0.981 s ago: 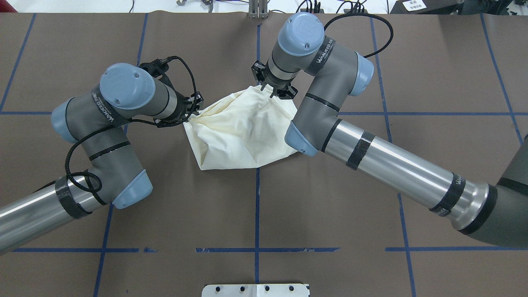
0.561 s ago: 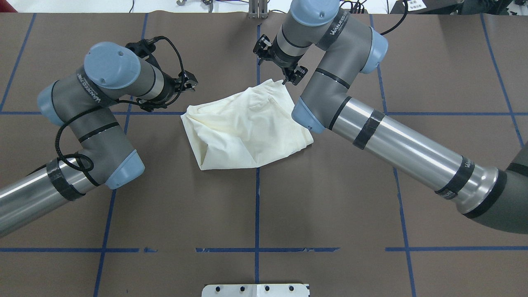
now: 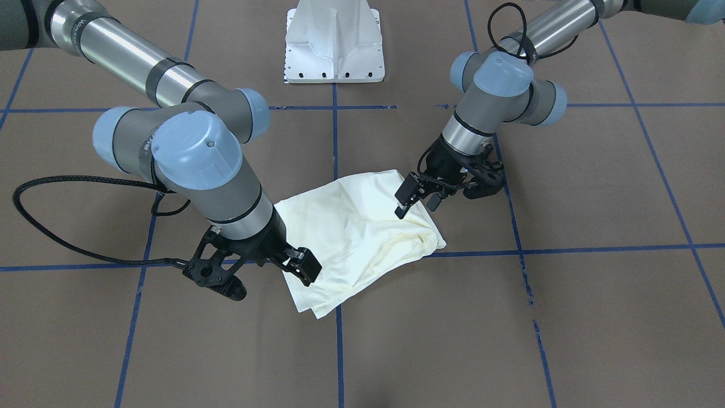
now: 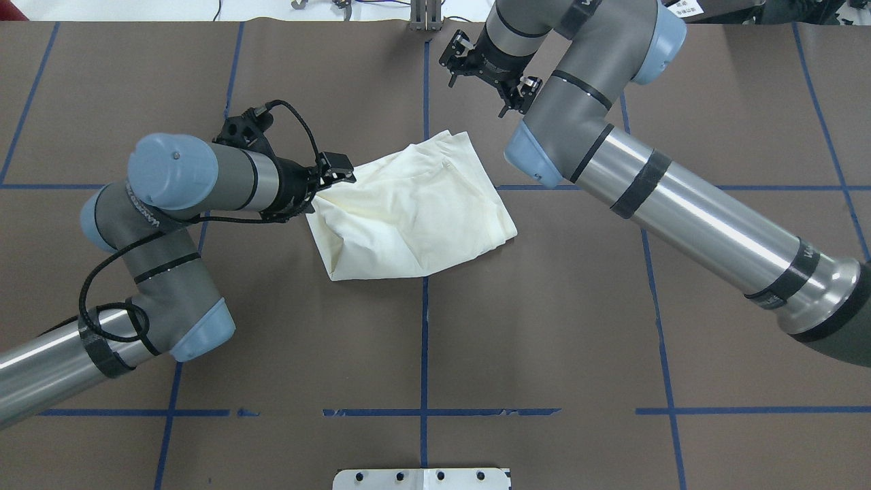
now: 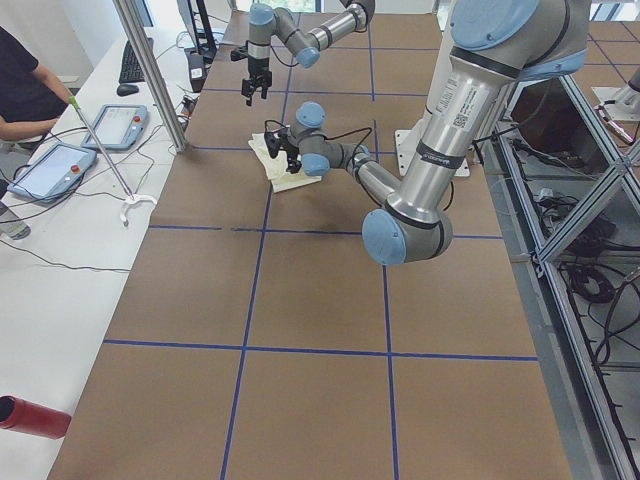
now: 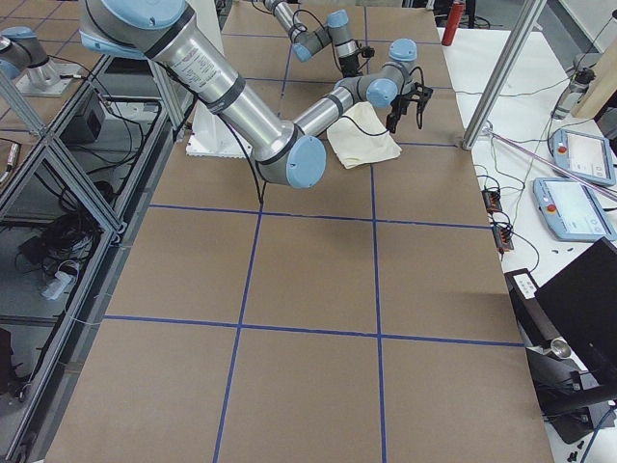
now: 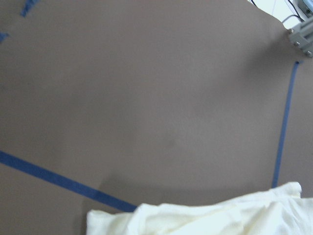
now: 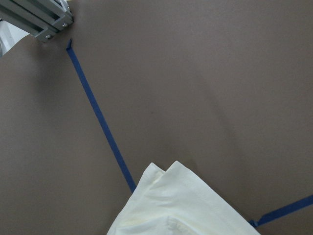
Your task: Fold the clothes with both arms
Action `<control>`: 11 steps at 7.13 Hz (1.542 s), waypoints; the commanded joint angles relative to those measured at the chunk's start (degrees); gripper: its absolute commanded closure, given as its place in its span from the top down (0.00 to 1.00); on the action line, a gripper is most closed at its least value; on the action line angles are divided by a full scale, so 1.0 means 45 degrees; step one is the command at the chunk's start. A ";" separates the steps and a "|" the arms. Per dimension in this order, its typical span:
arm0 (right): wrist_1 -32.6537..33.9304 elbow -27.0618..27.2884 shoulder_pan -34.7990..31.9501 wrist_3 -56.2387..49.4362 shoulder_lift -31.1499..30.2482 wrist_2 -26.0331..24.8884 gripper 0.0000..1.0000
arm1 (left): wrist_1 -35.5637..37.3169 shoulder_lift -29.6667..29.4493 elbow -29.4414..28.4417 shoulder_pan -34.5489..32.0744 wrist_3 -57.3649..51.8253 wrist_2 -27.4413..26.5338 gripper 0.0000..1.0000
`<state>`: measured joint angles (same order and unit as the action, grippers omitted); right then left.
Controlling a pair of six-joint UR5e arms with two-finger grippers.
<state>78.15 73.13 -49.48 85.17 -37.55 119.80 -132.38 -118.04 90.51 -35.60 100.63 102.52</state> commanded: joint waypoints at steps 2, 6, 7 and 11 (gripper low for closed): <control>0.1247 0.0644 -0.0606 -0.1016 -0.0248 0.0506 1.00 | -0.0329 0.0196 0.0102 0.0781 0.0900 -0.0009 1.00; 0.1247 0.0877 -0.0684 -0.1016 -0.0424 0.0507 1.00 | -0.0600 0.0040 0.0023 0.1406 0.1408 -0.0068 1.00; 0.1247 0.0878 -0.0684 -0.1016 -0.0424 0.0507 1.00 | -0.1221 0.0136 0.0023 0.1485 0.1408 -0.0068 1.00; 0.1266 0.0898 -0.0996 -0.1172 -0.0444 0.0507 1.00 | -0.2008 0.0215 0.0160 0.3530 0.1292 -0.0145 1.00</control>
<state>83.84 77.16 -53.41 80.11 -39.53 122.02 -140.61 -117.23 91.25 -22.98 106.68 102.18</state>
